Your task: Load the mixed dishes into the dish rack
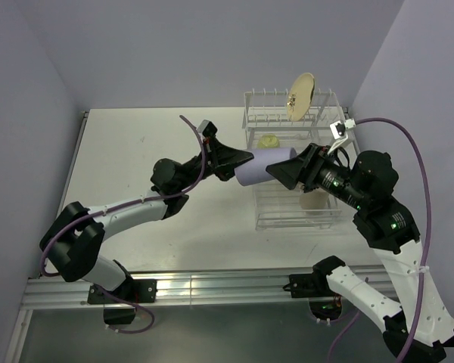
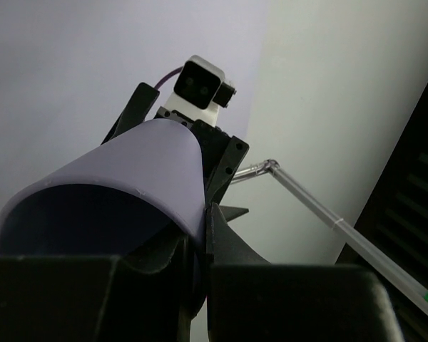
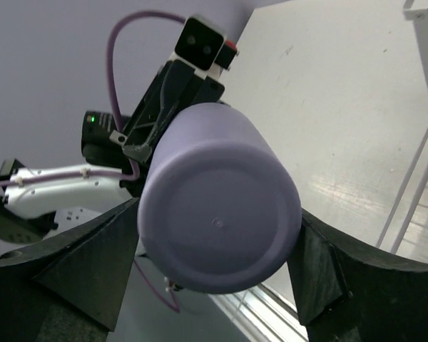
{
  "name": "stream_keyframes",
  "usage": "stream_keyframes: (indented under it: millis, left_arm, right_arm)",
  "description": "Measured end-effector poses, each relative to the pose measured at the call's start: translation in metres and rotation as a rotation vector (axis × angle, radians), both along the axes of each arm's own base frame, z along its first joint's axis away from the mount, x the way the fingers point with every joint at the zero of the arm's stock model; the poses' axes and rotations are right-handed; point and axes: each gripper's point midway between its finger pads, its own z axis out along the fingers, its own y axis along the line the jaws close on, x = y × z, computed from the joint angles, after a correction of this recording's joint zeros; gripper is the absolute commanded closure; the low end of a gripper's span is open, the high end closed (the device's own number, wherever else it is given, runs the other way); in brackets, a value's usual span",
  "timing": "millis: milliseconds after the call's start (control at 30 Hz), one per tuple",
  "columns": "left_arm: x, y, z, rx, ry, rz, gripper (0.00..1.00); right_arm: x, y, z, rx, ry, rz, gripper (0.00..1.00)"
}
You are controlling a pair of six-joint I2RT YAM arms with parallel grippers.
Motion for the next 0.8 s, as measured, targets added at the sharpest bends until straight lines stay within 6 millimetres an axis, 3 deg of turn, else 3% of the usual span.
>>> stream_keyframes:
  millis: [300,800]
  left_arm:
    - [-0.020,-0.001,-0.003,0.026,-0.059,-0.094,1.00]
    - [-0.033,0.002,-0.009,0.058,-0.079,-0.150,1.00]
  right_arm:
    - [-0.021,0.005,-0.009,-0.023,0.026,0.094,0.19]
    - [-0.034,0.012,-0.018,-0.038,0.070,0.178,0.24]
